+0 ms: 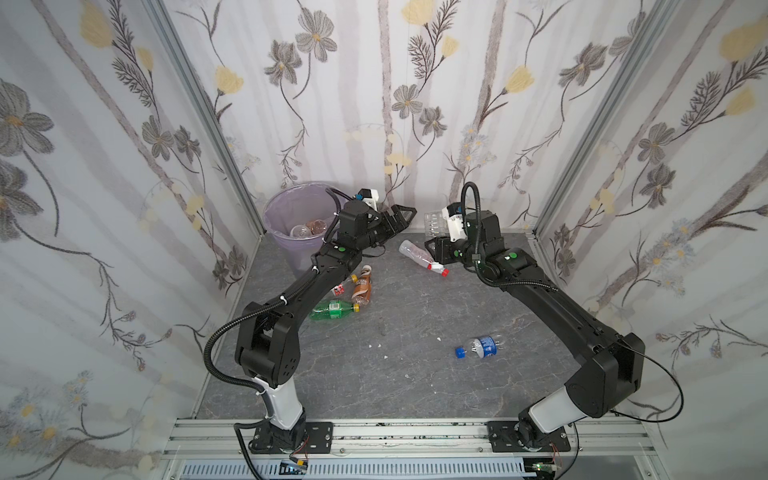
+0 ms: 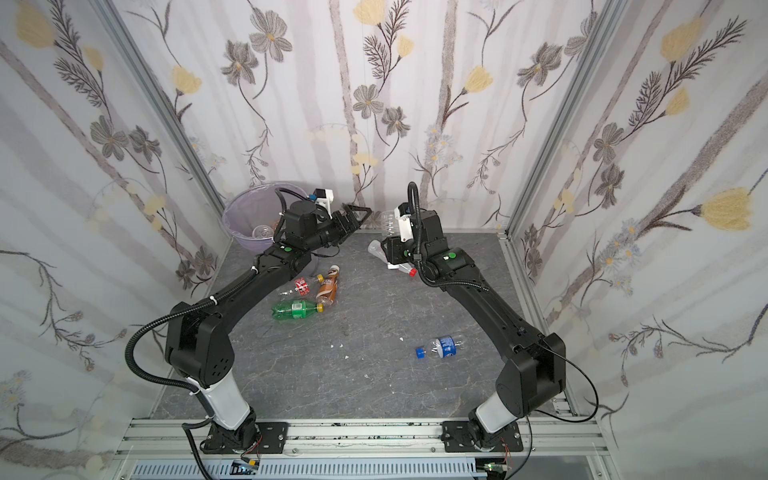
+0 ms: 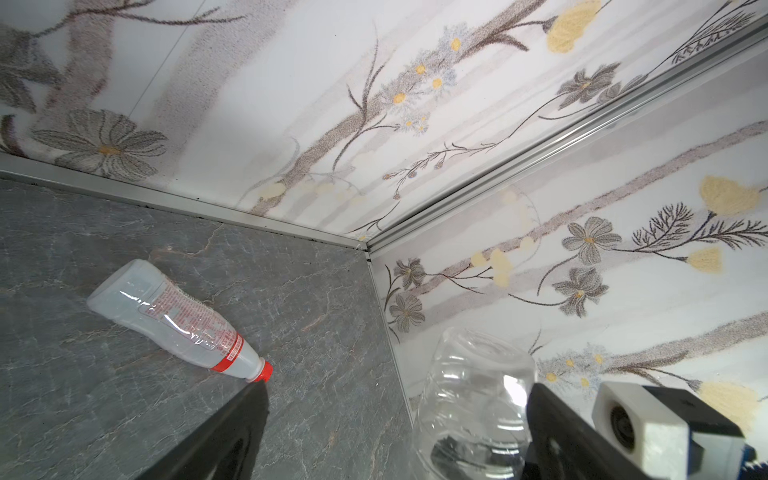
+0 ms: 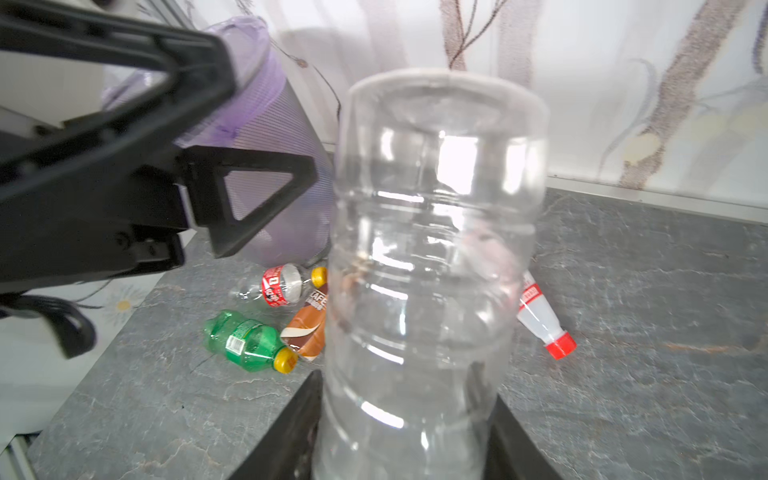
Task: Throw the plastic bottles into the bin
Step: 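Raise the clear bottle toward the left gripper while the left gripper grasps its top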
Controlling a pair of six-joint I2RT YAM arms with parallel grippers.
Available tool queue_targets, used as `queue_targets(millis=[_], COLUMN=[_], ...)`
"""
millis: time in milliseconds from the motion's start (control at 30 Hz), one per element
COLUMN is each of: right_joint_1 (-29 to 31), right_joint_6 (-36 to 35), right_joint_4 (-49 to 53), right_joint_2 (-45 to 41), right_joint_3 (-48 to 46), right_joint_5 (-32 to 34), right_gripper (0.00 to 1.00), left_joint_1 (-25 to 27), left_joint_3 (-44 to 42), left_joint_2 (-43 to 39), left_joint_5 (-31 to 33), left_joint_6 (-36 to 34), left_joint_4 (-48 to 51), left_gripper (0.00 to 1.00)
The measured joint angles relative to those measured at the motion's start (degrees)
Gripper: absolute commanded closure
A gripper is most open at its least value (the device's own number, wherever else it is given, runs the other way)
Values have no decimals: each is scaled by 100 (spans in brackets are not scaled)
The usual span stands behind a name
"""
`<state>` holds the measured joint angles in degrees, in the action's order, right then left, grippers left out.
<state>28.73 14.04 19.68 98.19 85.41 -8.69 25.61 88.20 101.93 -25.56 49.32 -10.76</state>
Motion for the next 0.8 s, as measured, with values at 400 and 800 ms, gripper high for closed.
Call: queue_targets(millis=[400,800], right_joint_1=[297,498], right_joint_6=[-63,-63], right_joint_4=[-186,-195], right_joint_2=[208,404], right_joint_3=[55,374], right_joint_5=[-90,-190], right_gripper=[50,51], left_joint_1=[87,92], left_joint_3=[-271,-343], left_joint_2=[-376,-361], left_joint_5=[-149,-166], left_joint_6=[-118,-245], left_joint_4=[26,31], left_gripper=[0,9])
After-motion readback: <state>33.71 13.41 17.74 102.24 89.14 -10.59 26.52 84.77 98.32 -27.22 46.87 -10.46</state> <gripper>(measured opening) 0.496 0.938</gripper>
